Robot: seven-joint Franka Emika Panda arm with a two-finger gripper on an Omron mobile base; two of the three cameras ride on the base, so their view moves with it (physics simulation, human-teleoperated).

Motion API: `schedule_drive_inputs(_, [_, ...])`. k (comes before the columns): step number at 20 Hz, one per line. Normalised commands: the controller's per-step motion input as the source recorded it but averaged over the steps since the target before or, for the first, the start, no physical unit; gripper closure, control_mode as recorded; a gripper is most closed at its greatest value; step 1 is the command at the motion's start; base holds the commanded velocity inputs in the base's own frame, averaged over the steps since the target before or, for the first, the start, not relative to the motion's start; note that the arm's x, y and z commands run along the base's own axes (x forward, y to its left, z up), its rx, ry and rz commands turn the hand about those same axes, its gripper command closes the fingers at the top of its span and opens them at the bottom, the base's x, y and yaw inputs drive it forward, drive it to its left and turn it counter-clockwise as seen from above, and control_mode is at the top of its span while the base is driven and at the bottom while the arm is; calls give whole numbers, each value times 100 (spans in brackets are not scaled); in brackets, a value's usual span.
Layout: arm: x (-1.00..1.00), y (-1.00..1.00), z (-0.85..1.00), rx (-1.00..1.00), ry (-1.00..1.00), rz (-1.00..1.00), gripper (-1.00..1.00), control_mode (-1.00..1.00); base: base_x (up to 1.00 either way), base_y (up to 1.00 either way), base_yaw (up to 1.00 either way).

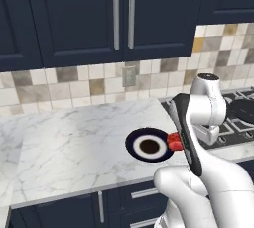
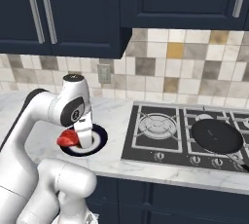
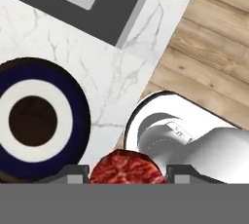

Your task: Place the steak on the plate and place the potato on the same plate.

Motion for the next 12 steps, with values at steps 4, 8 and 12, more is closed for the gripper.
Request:
schedule_drive_inputs(4, [81, 58, -14, -1, 0, 0, 100, -100, 0, 0, 0])
schedule_drive_inputs(8, [64, 33, -17, 0, 0, 0, 100, -100, 0, 0, 0])
schedule_drive_inputs(12, [37, 13, -33, 0, 0, 0, 100, -100, 0, 0, 0])
